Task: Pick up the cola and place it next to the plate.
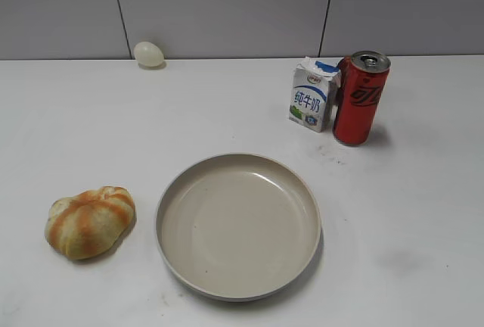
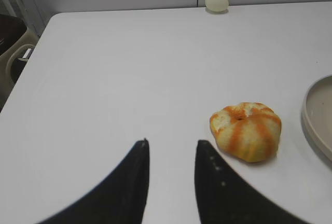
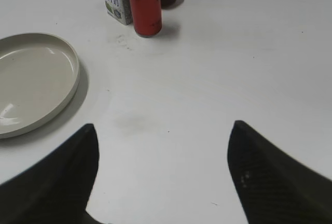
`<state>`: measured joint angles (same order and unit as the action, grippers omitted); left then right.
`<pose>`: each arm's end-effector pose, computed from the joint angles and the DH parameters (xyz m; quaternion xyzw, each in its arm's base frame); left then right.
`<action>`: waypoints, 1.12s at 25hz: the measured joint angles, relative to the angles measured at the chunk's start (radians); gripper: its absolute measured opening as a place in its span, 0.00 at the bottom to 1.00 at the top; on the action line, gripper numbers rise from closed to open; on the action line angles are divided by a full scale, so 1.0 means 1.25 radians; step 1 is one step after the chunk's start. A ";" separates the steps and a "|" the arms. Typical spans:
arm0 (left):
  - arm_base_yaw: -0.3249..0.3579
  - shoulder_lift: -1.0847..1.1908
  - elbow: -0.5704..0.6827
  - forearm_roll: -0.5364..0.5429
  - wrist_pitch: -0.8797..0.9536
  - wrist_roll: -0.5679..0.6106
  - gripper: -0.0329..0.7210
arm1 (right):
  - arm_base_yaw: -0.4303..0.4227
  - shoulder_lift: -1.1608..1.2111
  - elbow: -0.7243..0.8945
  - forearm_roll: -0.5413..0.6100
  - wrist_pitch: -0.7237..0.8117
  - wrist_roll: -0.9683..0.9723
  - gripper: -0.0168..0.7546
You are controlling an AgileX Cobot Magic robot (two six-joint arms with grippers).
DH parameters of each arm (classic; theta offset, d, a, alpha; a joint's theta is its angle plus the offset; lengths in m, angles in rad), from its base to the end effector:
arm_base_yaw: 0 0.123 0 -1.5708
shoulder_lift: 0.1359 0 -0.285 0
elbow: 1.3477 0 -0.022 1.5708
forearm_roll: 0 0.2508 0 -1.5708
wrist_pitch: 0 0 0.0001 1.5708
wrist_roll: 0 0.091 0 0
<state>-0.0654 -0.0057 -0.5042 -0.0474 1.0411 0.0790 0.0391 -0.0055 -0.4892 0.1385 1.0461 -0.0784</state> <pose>-0.0057 -0.0034 0.2801 0.0618 0.8429 -0.0201 0.5341 -0.0047 0.0107 0.2761 -0.0518 0.8472 0.0588 0.5255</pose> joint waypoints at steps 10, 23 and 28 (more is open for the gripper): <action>0.000 0.000 0.000 0.000 0.000 0.000 0.36 | 0.000 0.000 0.000 0.000 0.000 0.000 0.81; 0.000 0.000 0.000 0.000 0.000 0.000 0.36 | 0.000 0.159 -0.041 0.001 -0.117 0.000 0.79; 0.000 0.000 0.000 0.000 0.000 0.000 0.36 | 0.000 0.305 -0.082 0.001 -0.164 0.000 0.79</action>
<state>-0.0654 -0.0057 -0.5042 -0.0474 1.0411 0.0790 0.0391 0.3762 -0.5917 0.1394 0.8407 -0.0784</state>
